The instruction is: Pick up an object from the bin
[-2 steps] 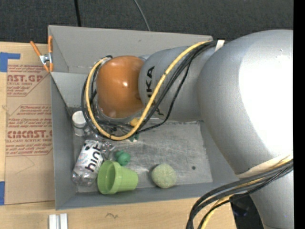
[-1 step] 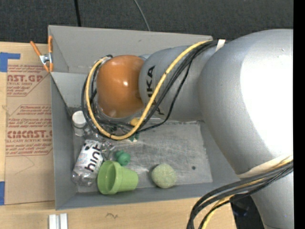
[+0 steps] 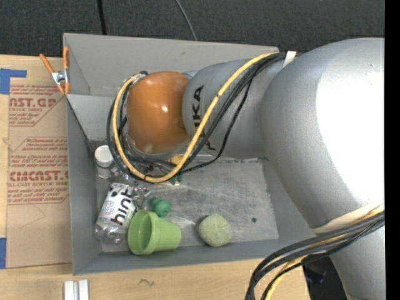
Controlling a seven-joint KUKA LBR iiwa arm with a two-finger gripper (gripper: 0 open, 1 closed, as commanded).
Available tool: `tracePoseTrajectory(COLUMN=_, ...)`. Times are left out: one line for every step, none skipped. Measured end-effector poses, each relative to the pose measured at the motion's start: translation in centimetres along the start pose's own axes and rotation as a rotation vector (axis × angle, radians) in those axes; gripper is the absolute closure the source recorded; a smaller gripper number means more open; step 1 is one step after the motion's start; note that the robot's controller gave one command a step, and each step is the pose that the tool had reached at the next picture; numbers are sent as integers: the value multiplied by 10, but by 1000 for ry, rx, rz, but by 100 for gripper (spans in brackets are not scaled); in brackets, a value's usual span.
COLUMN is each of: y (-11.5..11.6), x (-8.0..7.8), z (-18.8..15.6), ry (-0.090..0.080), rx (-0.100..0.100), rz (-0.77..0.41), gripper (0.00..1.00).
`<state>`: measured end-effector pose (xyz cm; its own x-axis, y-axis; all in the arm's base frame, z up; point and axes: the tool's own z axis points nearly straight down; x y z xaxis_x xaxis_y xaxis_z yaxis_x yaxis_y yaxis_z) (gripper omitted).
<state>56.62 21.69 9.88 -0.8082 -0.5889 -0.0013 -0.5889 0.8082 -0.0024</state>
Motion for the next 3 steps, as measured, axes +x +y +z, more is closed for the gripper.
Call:
tracePoseTrajectory(y=0, x=0, z=-1, ry=0, rx=0, rz=-1, gripper=100)
tracePoseTrajectory(y=0, x=0, z=-4, ry=2, rx=-1, rz=0, gripper=100)
tracePoseTrajectory(y=0, x=2, z=-15, ry=7, rx=-2, rz=-1, gripper=100)
